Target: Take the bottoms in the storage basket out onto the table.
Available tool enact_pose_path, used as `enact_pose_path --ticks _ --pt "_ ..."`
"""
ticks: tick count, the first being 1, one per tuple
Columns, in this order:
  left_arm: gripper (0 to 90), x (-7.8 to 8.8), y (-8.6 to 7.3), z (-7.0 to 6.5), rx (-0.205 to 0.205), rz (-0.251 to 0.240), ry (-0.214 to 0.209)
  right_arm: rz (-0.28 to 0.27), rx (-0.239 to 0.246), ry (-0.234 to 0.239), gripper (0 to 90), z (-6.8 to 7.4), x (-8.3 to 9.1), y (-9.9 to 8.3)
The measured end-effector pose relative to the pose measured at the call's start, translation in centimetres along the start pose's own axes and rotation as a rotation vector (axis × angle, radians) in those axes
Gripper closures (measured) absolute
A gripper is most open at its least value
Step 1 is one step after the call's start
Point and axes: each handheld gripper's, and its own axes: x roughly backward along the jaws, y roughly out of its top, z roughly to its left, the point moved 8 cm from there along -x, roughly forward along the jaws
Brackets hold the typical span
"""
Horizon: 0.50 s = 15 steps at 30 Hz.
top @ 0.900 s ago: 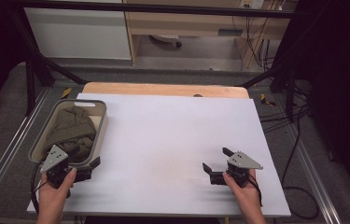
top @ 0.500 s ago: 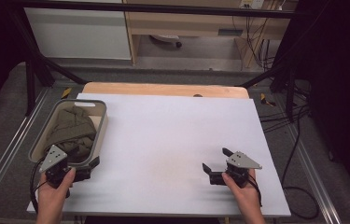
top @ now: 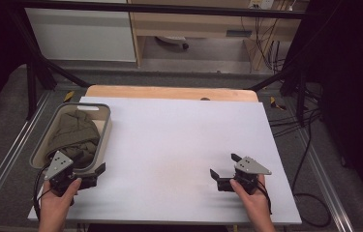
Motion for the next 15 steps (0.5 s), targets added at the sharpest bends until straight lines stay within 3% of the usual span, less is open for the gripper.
enact_pose_path --ticks 4,6,8,10,15 --pt "5.4 0.2 0.7 -0.1 0.008 -0.007 0.006 -0.004 -0.001 0.0 2.5 0.0 0.1 0.0" --pt "5.5 0.3 1.8 0.1 0.041 -0.007 0.017 -0.002 0.001 0.0 2.5 0.1 0.1 0.0" --pt "6.0 0.3 2.2 0.3 0.047 -0.006 0.028 -0.002 0.004 0.002 2.5 0.2 0.1 0.0" --pt "7.1 0.1 3.1 1.1 0.062 0.006 0.081 -0.004 0.011 0.01 2.5 0.4 0.1 0.1" --pt "7.6 -0.1 4.0 2.4 0.1 0.047 0.115 -0.004 0.022 0.014 2.5 0.7 0.2 0.1"
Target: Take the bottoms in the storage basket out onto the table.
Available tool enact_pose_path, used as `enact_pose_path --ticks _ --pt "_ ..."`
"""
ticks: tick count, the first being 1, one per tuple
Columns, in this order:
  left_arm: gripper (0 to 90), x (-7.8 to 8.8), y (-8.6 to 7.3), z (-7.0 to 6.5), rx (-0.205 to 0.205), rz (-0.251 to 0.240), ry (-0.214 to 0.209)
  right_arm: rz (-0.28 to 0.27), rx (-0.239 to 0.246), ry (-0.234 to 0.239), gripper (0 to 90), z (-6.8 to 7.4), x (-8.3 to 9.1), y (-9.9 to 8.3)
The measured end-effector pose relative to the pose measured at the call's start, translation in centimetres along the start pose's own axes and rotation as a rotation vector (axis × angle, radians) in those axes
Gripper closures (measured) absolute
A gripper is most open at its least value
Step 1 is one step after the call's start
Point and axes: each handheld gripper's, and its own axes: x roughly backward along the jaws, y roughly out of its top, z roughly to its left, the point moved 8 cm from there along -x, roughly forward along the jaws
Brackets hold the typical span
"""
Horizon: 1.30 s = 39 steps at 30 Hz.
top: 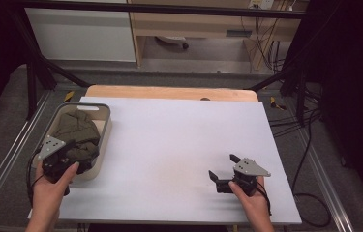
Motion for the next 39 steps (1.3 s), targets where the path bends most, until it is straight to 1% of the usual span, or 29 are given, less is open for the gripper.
enact_pose_path --ticks 1,4,6,7,8,10,13,15,20,21,22,23,24,25,26,27,28,29,30,31,32,34,37,39 --pt "7.6 -0.1 0.4 0.5 0.008 0.016 0.006 0.0 0.0 0.0 2.5 0.0 0.0 0.0" --pt "7.7 -0.3 1.2 1.2 0.008 0.046 0.021 -0.002 -0.001 -0.002 2.5 0.0 0.0 0.0" --pt "7.7 -0.3 1.8 1.7 -0.014 0.061 0.038 -0.002 -0.002 -0.001 2.5 -0.1 0.0 0.0" --pt "7.6 -0.3 1.8 1.7 -0.014 0.061 0.038 -0.003 -0.004 0.0 2.5 0.0 0.0 0.0" --pt "7.5 -0.5 2.1 2.0 -0.031 0.07 0.048 -0.001 -0.003 -0.001 2.4 0.0 0.0 0.0" --pt "7.3 -0.8 2.3 2.6 -0.041 0.088 0.065 0.002 -0.001 -0.005 2.4 -0.1 0.1 0.0" --pt "7.3 -1.4 2.5 3.4 -0.049 0.124 0.088 0.002 -0.002 -0.006 2.4 -0.1 0.1 0.0" --pt "7.3 -1.8 2.8 3.9 -0.062 0.146 0.105 0.001 -0.004 -0.004 2.4 -0.1 0.1 0.0" --pt "7.3 -3.0 3.6 4.8 -0.113 0.203 0.143 0.007 0.003 -0.001 2.3 0.2 -0.1 0.0" --pt "7.2 -3.0 3.6 4.8 -0.113 0.203 0.143 0.007 0.006 -0.001 2.3 0.2 -0.1 0.0" --pt "7.1 -3.7 3.8 5.4 -0.131 0.234 0.162 0.008 0.007 -0.001 2.3 0.2 -0.1 0.0" --pt "7.1 -3.7 3.8 5.4 -0.131 0.234 0.162 0.007 0.007 -0.001 2.3 0.2 -0.1 0.0" --pt "7.3 -4.5 3.8 6.4 -0.13 0.273 0.187 0.008 0.005 0.001 2.5 0.2 -0.1 0.0" --pt "7.3 -4.9 3.7 6.9 -0.122 0.295 0.197 0.008 0.005 0.003 2.5 0.1 -0.1 0.0" --pt "7.4 -5.3 3.6 7.4 -0.109 0.311 0.202 0.009 0.004 0.002 2.5 0.1 -0.1 -0.1" --pt "7.4 -5.3 3.6 7.4 -0.109 0.311 0.202 0.009 0.004 0.002 2.5 0.1 -0.1 -0.1" --pt "7.6 -5.9 3.3 8.3 -0.086 0.333 0.222 0.008 0.002 0.001 2.5 0.0 0.0 0.0" --pt "7.6 -5.9 3.3 8.3 -0.086 0.333 0.222 0.006 0.002 0.001 2.5 0.0 0.0 0.0" --pt "7.6 -6.4 2.9 8.8 -0.071 0.351 0.234 0.004 0.002 0.0 2.5 0.0 0.0 0.0" --pt "7.6 -6.4 2.9 8.8 -0.071 0.351 0.234 0.004 0.002 0.0 2.5 0.0 0.0 0.0" --pt "7.6 -6.9 2.4 9.2 -0.06 0.372 0.238 0.003 0.001 0.002 2.4 0.0 0.1 0.1" --pt "7.6 -7.3 2.0 9.6 -0.042 0.387 0.243 0.004 0.003 0.002 2.4 0.0 0.0 0.1" --pt "7.5 -7.9 1.4 10.4 -0.029 0.404 0.269 0.006 0.004 0.001 2.4 0.0 0.0 0.0" --pt "6.4 -8.2 1.1 10.9 -0.01 0.41 0.272 0.005 0.005 0.0 2.4 -0.1 0.0 0.0"
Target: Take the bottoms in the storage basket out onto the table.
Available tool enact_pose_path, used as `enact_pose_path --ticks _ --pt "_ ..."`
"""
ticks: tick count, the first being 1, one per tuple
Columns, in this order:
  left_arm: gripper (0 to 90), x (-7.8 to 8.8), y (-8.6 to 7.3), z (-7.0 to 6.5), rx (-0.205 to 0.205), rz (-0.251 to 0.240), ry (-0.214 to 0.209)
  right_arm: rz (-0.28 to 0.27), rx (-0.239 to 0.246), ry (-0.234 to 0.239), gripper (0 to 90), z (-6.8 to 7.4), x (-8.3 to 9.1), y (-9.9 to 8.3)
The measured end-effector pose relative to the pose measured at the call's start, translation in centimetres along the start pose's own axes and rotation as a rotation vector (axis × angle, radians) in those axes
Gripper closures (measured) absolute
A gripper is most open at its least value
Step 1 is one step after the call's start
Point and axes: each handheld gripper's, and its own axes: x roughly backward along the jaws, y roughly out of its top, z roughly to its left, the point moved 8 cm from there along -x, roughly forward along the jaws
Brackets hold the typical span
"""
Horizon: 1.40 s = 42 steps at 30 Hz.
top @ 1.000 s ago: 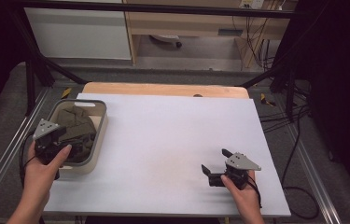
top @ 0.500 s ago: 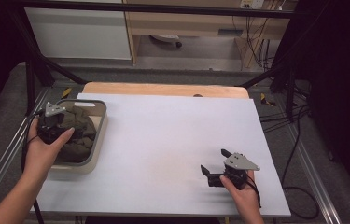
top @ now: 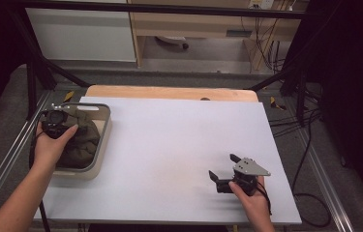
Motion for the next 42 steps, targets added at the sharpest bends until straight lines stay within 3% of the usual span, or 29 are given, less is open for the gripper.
enact_pose_path --ticks 2,4,12,15,31,38,42 --pt "5.4 -0.2 0.0 0.1 0.015 0.001 -0.003 -0.001 0.001 0.0 2.4 0.0 0.0 0.0" --pt "5.3 -0.9 -0.2 0.3 0.056 0.012 -0.031 -0.001 -0.001 0.001 2.4 0.0 0.0 0.0" --pt "2.0 -1.9 -0.6 0.9 0.094 0.033 -0.043 0.004 0.002 0.004 2.2 0.1 -0.1 -0.1" --pt "0.8 -2.7 -1.1 0.9 0.135 0.054 -0.068 0.007 0.0 0.005 2.2 0.1 -0.1 -0.1" --pt "0.0 -3.7 -1.5 -0.3 0.092 0.073 -0.073 0.019 0.008 0.013 2.0 0.3 -0.4 -0.2" --pt "0.0 -4.2 -1.8 -0.3 0.105 0.062 -0.083 0.027 0.008 0.017 2.0 0.4 -0.5 -0.4" --pt "0.0 -4.4 -2.0 -0.4 0.1 0.058 -0.065 0.032 0.008 0.019 2.0 0.5 -0.6 -0.4"
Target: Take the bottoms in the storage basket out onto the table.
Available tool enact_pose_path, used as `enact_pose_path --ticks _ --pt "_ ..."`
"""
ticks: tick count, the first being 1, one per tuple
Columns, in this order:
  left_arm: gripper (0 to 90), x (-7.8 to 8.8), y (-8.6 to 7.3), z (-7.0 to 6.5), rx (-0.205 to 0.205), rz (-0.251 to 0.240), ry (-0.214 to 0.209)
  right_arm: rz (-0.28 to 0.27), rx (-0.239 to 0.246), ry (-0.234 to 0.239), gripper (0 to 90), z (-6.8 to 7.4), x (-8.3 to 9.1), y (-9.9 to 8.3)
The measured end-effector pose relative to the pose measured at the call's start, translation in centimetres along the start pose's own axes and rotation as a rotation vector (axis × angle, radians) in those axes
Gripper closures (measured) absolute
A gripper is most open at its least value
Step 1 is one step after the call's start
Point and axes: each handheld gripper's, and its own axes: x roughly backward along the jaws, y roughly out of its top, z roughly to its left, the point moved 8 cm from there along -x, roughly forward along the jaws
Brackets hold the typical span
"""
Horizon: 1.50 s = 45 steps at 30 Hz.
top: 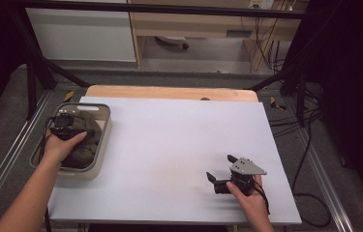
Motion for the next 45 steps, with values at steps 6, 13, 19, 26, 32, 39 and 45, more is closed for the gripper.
enact_pose_path --ticks 6,13,19,26,32,39,45 --pt "0.0 -0.3 -0.2 0.0 0.01 0.014 0.002 0.003 0.004 0.003 2.0 0.0 -0.1 0.0" --pt "11.6 -0.3 -0.4 -0.1 0.016 0.036 -0.007 0.005 0.007 0.009 2.0 0.2 -0.2 0.0" --pt "36.7 0.2 -0.3 -0.4 0.005 0.046 -0.018 -0.006 -0.003 -0.005 2.6 -0.1 0.1 0.3" --pt "57.8 1.0 -0.2 -0.5 0.035 0.08 -0.042 -0.005 -0.004 0.002 2.5 0.0 0.2 0.2" --pt "67.9 1.9 0.2 -0.2 0.049 0.068 -0.078 -0.011 -0.009 -0.006 2.5 -0.2 0.3 0.3" --pt "69.6 4.7 1.7 -0.4 -0.002 -0.032 -0.056 -0.01 -0.009 -0.008 2.5 -0.3 0.3 0.3" --pt "69.8 7.1 3.2 -0.6 -0.06 -0.097 -0.017 -0.01 -0.011 -0.009 2.5 -0.2 0.3 0.3"
